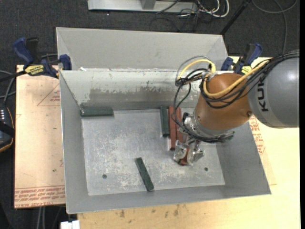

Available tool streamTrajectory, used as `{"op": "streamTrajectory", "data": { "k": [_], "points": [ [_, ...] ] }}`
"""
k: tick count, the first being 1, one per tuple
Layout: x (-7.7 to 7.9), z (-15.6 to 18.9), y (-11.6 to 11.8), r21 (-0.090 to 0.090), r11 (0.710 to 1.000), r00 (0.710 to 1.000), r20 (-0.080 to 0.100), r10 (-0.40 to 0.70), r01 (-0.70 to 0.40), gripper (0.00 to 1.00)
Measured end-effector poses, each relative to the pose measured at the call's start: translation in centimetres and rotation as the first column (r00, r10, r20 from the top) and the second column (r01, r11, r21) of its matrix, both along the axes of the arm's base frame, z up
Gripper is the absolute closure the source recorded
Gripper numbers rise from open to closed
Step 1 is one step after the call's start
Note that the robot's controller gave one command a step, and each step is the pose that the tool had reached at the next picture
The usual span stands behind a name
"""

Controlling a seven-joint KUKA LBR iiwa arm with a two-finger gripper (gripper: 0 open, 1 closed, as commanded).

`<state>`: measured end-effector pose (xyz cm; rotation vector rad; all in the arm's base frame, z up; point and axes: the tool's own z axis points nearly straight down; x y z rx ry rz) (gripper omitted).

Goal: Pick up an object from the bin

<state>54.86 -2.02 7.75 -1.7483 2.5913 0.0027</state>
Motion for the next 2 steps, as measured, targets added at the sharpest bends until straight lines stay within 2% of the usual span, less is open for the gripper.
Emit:
{"op": "streamTrajectory", "data": {
  "k": [1,2],
  "points": [
    [0.0,0.0,0.0,0.0,1.0,1.0,0.0,-0.001,0.001,1.0],
    [-1.7,12.9,-0.6,-0.008,1.0,0.999,-0.01,0.03,-0.03,1.0]
  ]
}}
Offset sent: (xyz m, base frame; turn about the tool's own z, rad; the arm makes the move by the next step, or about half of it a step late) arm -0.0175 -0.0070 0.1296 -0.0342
